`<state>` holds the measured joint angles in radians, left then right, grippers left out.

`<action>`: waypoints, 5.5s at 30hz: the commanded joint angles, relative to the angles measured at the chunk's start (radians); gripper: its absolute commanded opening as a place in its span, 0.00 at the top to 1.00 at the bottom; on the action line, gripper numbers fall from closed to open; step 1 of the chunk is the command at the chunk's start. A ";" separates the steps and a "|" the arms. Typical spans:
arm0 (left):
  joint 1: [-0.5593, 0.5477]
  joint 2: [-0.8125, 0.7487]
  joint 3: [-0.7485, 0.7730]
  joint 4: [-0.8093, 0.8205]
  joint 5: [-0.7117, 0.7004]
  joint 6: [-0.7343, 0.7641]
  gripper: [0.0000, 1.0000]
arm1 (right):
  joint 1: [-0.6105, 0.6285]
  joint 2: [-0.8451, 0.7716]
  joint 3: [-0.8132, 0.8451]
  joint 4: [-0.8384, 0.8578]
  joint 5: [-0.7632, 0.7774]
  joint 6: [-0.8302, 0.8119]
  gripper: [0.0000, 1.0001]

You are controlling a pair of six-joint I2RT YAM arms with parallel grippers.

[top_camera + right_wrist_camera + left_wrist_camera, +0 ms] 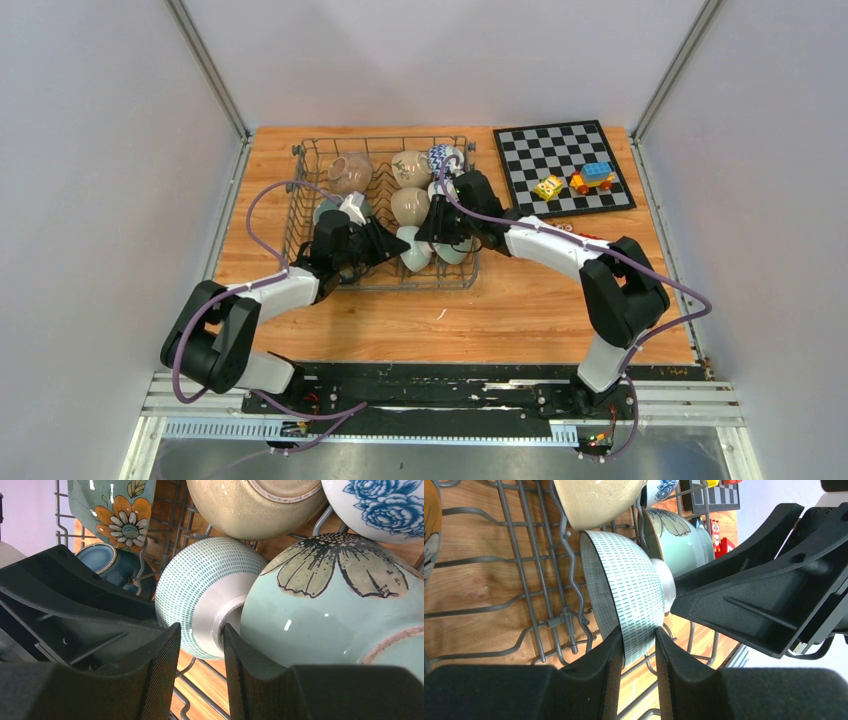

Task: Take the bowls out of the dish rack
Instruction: Pick up the bowl from the dish rack, then place the bowl at the center of the board.

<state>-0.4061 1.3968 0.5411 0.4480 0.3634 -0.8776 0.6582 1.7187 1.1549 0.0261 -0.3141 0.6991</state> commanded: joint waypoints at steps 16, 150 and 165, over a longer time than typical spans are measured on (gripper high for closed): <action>-0.017 -0.107 0.001 0.101 0.057 -0.017 0.83 | 0.046 0.021 0.038 0.023 -0.081 0.031 0.63; -1.020 -0.495 0.343 -1.044 -0.604 1.685 1.00 | 0.263 -0.443 0.470 -1.028 0.266 -0.542 0.31; -1.024 -0.512 0.347 -1.057 -0.466 1.665 1.00 | 0.407 -0.314 0.424 -0.930 0.381 -0.502 0.45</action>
<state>-1.4220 0.9077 0.8711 -0.6384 -0.1371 0.7856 1.0367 1.3949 1.5978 -0.9218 0.0029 0.1837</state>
